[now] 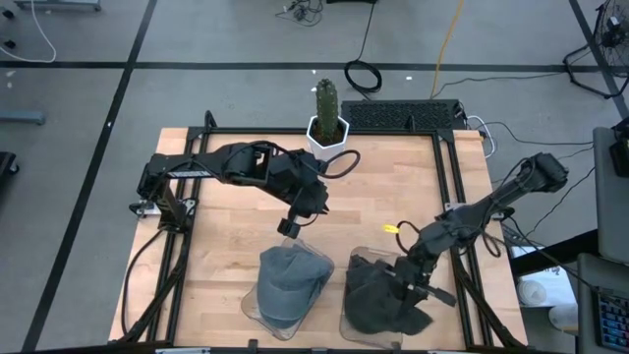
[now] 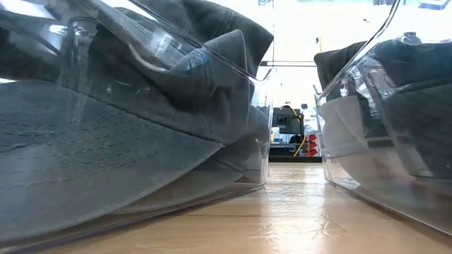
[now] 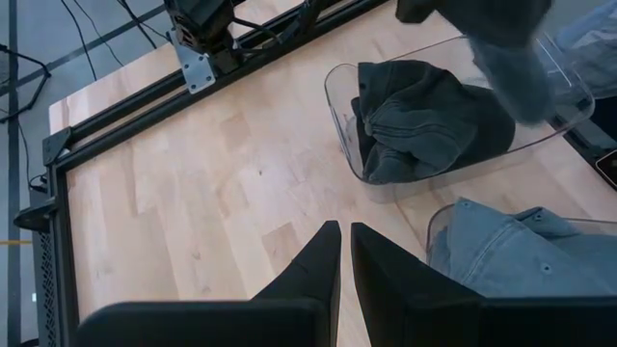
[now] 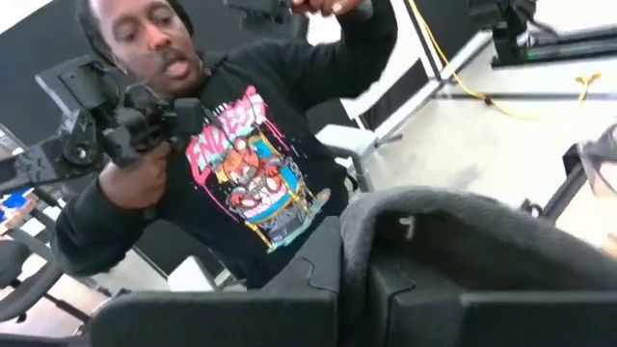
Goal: Pick & Place hat
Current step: Put the black cap into the right transparent bin
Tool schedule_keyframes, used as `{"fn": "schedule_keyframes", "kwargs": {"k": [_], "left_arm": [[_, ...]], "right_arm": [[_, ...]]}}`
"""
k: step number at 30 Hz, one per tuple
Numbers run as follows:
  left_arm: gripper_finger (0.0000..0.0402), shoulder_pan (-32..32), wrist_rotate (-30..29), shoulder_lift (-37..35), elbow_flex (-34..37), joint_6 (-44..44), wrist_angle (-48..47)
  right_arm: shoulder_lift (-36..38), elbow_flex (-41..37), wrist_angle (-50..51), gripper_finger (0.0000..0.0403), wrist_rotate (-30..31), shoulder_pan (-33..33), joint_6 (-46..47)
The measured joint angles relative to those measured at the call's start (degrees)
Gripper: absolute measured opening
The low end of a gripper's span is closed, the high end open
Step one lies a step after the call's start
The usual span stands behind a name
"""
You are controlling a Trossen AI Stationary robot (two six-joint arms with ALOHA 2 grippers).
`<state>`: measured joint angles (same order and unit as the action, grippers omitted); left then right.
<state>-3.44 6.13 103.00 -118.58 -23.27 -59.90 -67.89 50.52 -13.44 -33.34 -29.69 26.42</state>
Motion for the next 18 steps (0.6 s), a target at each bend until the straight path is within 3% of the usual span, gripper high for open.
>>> {"fn": "schedule_keyframes", "kwargs": {"k": [9, 18], "left_arm": [[0.0037, 0.0, 0.0, 0.0, 0.0, 0.0, 0.0], [0.0037, 0.0, 0.0, 0.0, 0.0, -0.1, 0.0]], "right_arm": [[-3.2, 0.0, 0.1, 0.0, -4.1, 0.4, 3.7], [-2.5, 0.0, 3.2, 0.0, -4.4, 1.1, 6.4]]}}
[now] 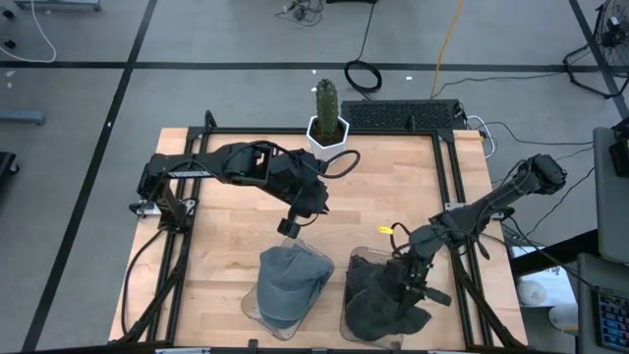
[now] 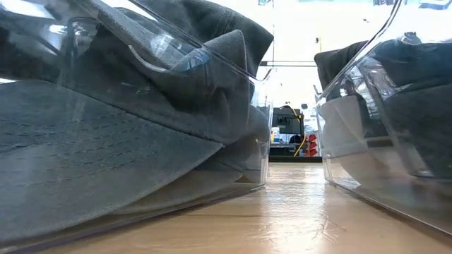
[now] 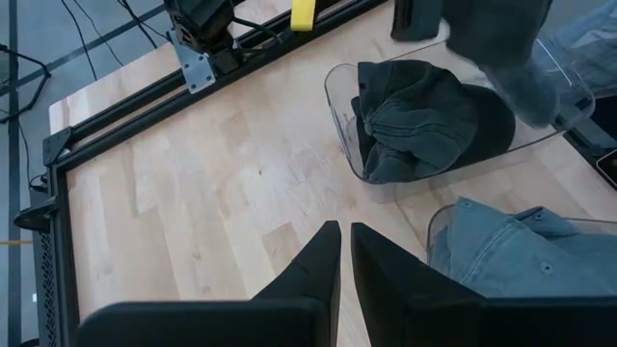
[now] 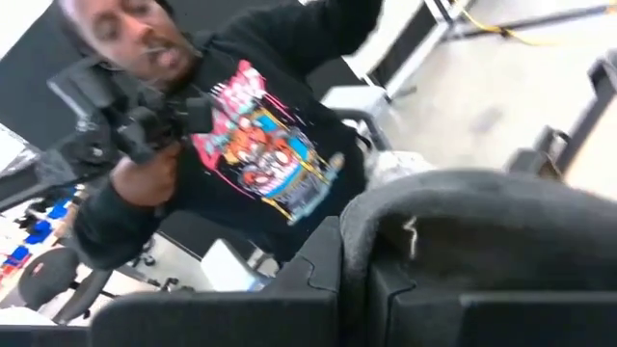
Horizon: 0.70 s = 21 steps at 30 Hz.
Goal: Pick & Place hat
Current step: Put the black cap into the right transparent bin
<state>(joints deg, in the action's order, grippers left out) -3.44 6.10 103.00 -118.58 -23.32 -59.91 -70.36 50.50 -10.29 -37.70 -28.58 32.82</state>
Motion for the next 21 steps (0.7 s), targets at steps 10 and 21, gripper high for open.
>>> {"fn": "schedule_keyframes", "kwargs": {"k": [10, 21], "left_arm": [[0.0037, 0.0, 0.0, 0.0, 0.0, -0.1, 0.0], [0.0037, 0.0, 0.0, 0.0, 0.0, 0.0, 0.0]], "right_arm": [[-6.2, 0.0, 4.7, 0.0, -2.7, 1.5, -0.5], [-8.3, 0.0, 5.2, 0.0008, 6.2, 3.9, -4.2]]}}
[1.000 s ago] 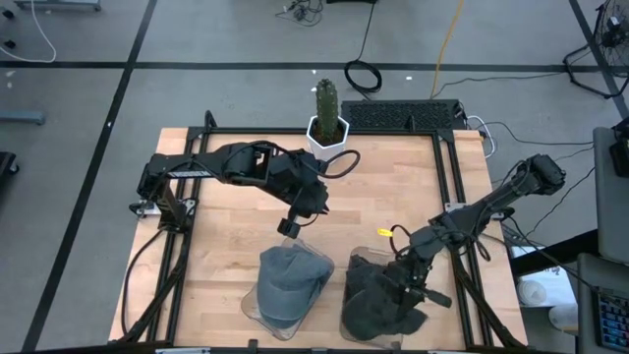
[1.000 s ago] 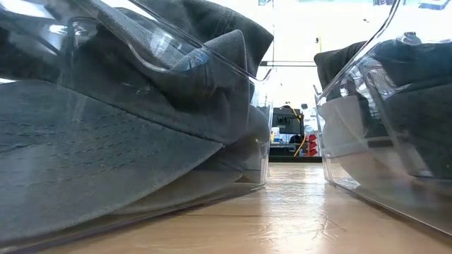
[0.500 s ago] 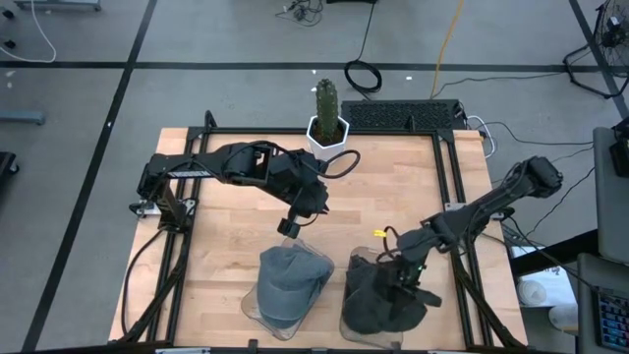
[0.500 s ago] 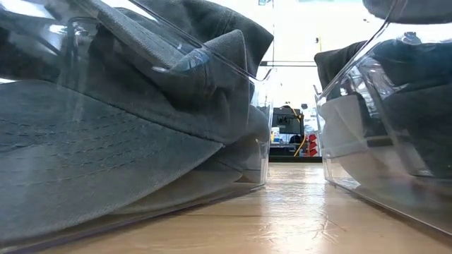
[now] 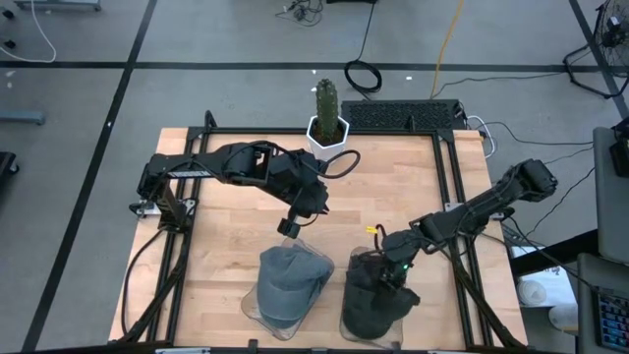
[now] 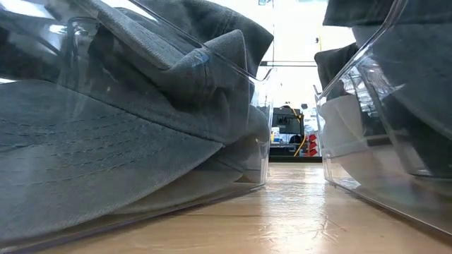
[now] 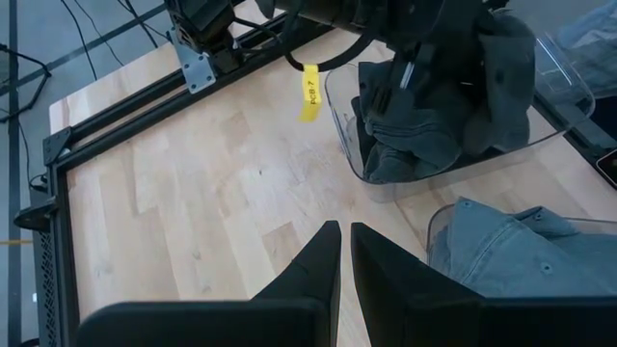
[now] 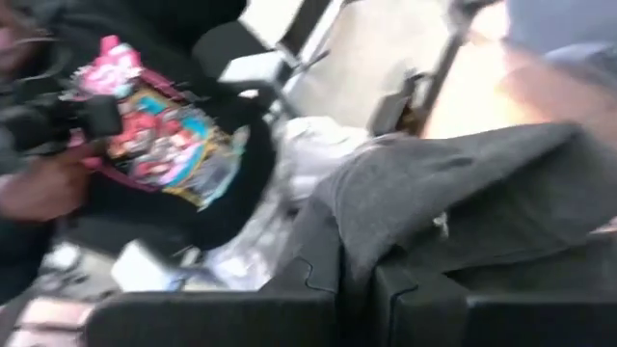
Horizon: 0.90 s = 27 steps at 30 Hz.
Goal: Pick & Place hat
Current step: Put the black cap into the right transparent bin, then return to Home Position
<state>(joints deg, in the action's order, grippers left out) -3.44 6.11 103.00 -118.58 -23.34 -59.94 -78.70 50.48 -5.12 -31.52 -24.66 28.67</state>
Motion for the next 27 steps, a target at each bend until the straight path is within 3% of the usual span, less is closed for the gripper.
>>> {"fn": "schedule_keyframes", "kwargs": {"k": [4, 14, 21, 23, 27], "left_arm": [[0.0037, 0.0, 0.0, 0.0, 0.0, 0.1, 0.0], [0.0037, 0.0, 0.0, 0.0, 0.0, 0.1, 0.0], [0.0037, 0.0, 0.7, 0.0, 0.0, -0.1, 0.1], [0.0037, 0.0, 6.0, 0.0, 0.0, -0.2, 0.9], [0.0037, 0.0, 27.2, 0.0, 0.0, -2.4, 1.9]], "right_arm": [[0.0, 0.0, -0.2, 0.0052, 1.7, 0.7, -2.5], [2.6, 0.0, -0.7, 0.0222, 7.2, 2.2, -8.9], [10.1, 0.0, -0.7, 0.0248, 9.6, 3.9, -13.5], [11.8, 0.0, -1.0, 0.0235, 10.7, 1.9, -16.3], [13.1, 0.0, -0.2, 0.0169, 19.4, -5.0, -21.4]]}}
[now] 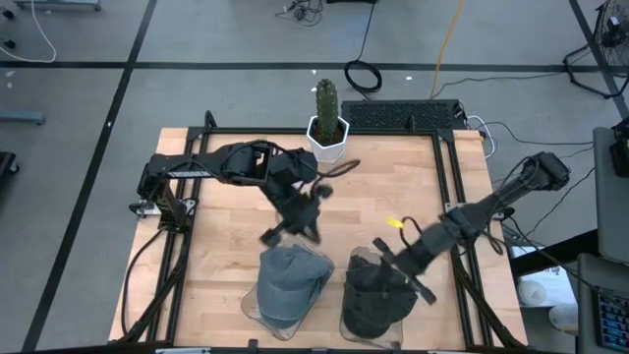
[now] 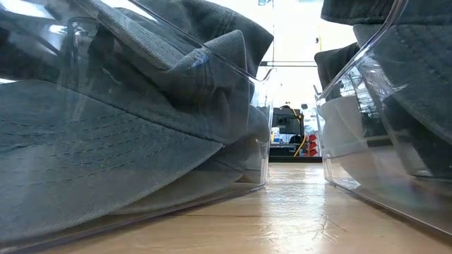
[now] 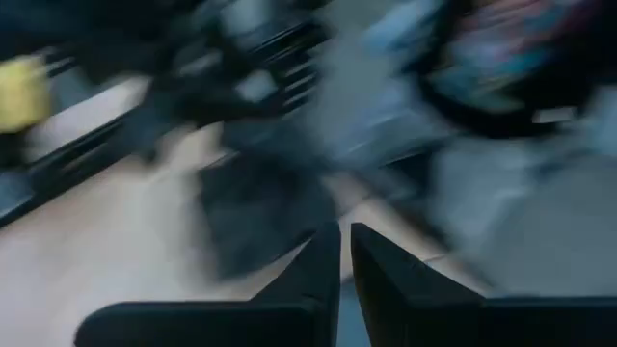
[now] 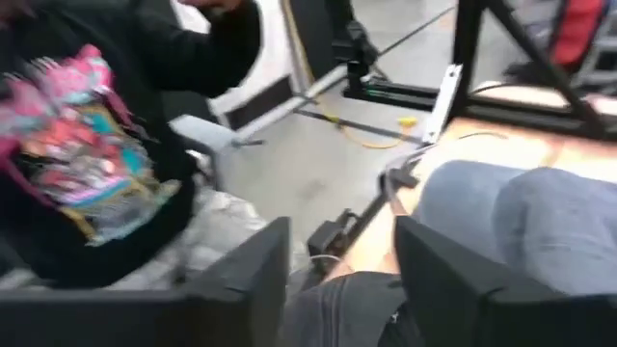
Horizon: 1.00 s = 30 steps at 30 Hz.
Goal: Pick & Place hat
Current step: Return to Home Position
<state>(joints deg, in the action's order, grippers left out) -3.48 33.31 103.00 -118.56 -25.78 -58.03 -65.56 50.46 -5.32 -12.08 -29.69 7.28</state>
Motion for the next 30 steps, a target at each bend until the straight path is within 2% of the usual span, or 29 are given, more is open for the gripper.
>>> {"fn": "schedule_keyframes", "kwargs": {"k": [2, 4, 8, 12, 16, 18, 23, 25, 27, 30], "left_arm": [[0.0037, -0.9, 6.5, -0.1, 0.7, -1.9, 0.7], [0.0037, -2.2, 8.1, -0.3, 4.0, -3.6, 4.0], [0.0037, -4.2, 7.3, -2.2, 14.8, -0.9, 12.7], [0.0037, -4.8, 7.3, -8.9, 29.4, 4.2, 25.4], [0.0037, -5.1, 5.9, -17.6, 46.7, 9.8, 44.4], [0.0037, -5.3, 1.0, -23.6, 54.8, 12.6, 53.9], [0.0037, -5.4, -18.2, -36.9, 73.5, 18.1, 68.5], [0.0037, -5.3, -21.0, -40.9, 79.1, 20.1, 75.5], [0.0037, -5.3, -21.3, -44.8, 84.1, 21.6, 80.2], [0.0037, -5.3, -22.5, -48.9, 90.6, 23.6, 84.3]], "right_arm": [[0.0, 0.0, 0.1, 0.0123, 5.6, -3.1, -0.5], [0.0, 0.0, 0.7, 0.0078, 10.0, -5.3, 0.6], [2.4, 1.7, 8.7, 0.001, 9.1, -7.5, 4.7], [9.7, 1.7, 15.8, 0.0019, 9.7, -9.1, 4.8], [18.8, -3.2, 17.7, 0.0026, 16.7, -9.8, 1.7], [23.6, -6.3, 17.7, 0.0023, 23.3, -9.7, 0.9], [34.8, -14.4, 16.4, 0.0009, 40.5, -9.7, -1.7], [39.3, -17.6, 14.9, 0.0004, 45.5, -9.7, -4.7], [43.5, -21.5, 12.5, 0.0001, 49.4, -9.7, -7.3], [49.1, -27.2, 7.0, 0.0003, 51.3, -9.6, -11.0]]}}
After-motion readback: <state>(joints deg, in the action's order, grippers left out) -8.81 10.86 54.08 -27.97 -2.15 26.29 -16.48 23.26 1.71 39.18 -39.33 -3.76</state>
